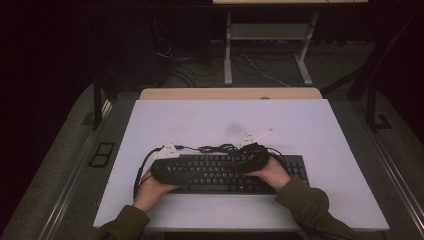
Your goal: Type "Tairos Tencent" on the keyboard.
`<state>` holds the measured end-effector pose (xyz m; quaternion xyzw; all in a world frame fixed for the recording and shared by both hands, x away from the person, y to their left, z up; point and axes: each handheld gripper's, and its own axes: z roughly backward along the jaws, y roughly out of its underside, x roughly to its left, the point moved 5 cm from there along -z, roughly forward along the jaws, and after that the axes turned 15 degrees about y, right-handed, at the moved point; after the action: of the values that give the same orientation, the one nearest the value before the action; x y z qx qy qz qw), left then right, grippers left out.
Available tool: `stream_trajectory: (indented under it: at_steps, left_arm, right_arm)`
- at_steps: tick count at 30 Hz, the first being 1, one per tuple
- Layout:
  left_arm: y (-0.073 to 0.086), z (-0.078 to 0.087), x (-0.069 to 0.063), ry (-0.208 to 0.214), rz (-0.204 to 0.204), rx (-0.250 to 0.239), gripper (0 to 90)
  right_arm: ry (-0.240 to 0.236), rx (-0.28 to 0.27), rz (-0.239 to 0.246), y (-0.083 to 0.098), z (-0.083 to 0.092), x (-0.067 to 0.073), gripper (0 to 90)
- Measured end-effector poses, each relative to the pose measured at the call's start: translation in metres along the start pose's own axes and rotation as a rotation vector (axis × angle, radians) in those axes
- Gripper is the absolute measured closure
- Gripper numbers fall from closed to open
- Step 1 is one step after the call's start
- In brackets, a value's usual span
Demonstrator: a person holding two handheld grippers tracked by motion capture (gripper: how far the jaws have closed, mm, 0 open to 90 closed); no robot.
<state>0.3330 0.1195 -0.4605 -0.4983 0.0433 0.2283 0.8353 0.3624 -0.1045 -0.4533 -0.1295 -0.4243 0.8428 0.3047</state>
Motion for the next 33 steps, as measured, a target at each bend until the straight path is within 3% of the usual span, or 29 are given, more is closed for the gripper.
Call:
stream_trajectory:
  at_steps: [12, 16, 23, 33]
  left_arm:
    - [0.002, 0.0, 0.0, -0.005, 0.001, -0.001, 23.5]
    - [0.002, 0.0, 0.0, -0.006, 0.0, -0.001, 23.3]
    - [0.002, 0.0, 0.001, -0.006, -0.001, 0.001, 23.2]
    - [0.002, 0.001, 0.001, -0.007, 0.0, 0.0, 22.8]
  right_arm:
    - [-0.006, 0.02, 0.021, 0.006, 0.003, -0.001, 80.2]
    - [-0.017, 0.026, 0.036, 0.008, 0.002, -0.001, 88.0]
    - [-0.036, 0.037, 0.056, 0.009, 0.001, 0.001, 89.4]
    - [-0.025, 0.07, 0.078, 0.013, -0.003, 0.001, 89.4]
